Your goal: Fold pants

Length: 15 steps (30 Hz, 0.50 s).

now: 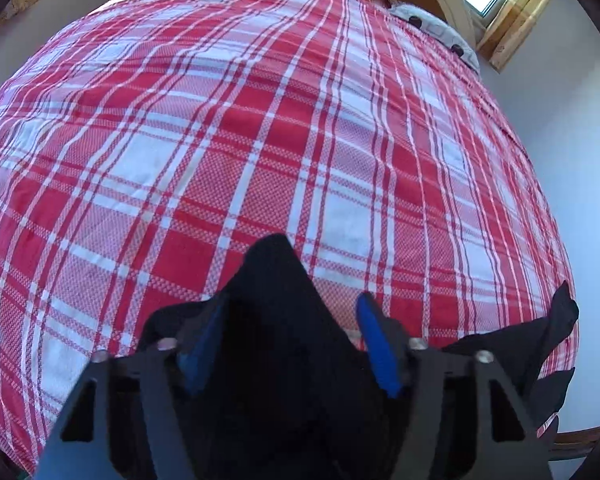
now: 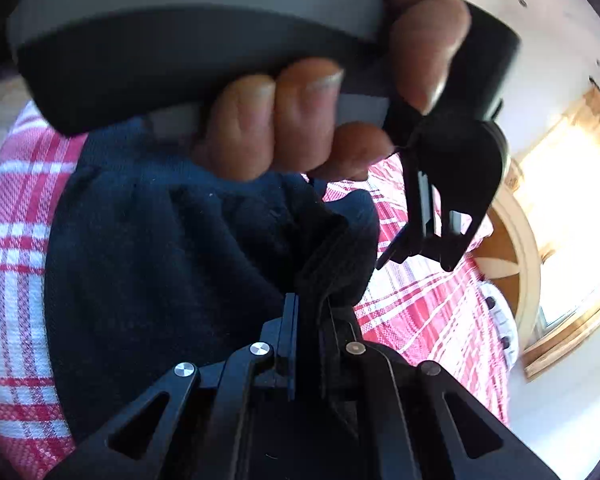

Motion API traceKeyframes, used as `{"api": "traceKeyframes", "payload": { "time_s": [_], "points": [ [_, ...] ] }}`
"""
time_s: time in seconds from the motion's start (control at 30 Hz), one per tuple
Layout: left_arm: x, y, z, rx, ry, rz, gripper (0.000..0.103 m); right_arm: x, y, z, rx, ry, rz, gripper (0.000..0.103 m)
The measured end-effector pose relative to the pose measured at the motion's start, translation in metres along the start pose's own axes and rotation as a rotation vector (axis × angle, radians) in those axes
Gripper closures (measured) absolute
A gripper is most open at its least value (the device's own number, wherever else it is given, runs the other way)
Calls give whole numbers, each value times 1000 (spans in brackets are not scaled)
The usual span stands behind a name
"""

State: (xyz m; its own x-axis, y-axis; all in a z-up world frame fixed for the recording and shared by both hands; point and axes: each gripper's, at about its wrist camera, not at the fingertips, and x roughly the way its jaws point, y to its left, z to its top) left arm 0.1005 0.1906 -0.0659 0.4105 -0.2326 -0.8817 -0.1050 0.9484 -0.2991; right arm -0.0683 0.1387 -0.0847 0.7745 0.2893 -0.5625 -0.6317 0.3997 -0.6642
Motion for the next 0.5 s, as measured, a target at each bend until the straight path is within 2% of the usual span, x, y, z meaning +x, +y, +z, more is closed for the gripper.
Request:
{"api": "traceKeyframes", "payload": {
  "time_s": [0.07,0.13,0.23,0.27,0.33,0.37,0.4,0.47,0.5],
  "points": [
    [3,6,0,-16,12,-42,88,-3,6,1,-25,-13,-16,95],
    [4,10,-5,-48,7,-94,92,-5,14,1,-63,-21,-48,95],
    [-14,15,-15,-71,-90,-158,94,-10,23,0,-96,-44,-140,95],
    [-21,17,-18,-86,-121,-192,94,-14,23,0,-88,-56,-168,95],
    [-38,24,-24,-128,-184,-269,94,-30,8,1,10,-81,-213,91],
    [-46,27,-27,-143,-210,-285,94,-44,-7,-1,113,-96,-234,80],
    [-56,30,-31,-155,-244,-292,94,-53,-19,-5,186,-105,-250,57],
    [-74,32,-39,-159,-315,-309,94,-76,-47,-20,358,-115,-279,28],
    [-85,33,-45,-160,-358,-319,94,-90,-63,-34,471,-122,-292,27]
  ]
}}
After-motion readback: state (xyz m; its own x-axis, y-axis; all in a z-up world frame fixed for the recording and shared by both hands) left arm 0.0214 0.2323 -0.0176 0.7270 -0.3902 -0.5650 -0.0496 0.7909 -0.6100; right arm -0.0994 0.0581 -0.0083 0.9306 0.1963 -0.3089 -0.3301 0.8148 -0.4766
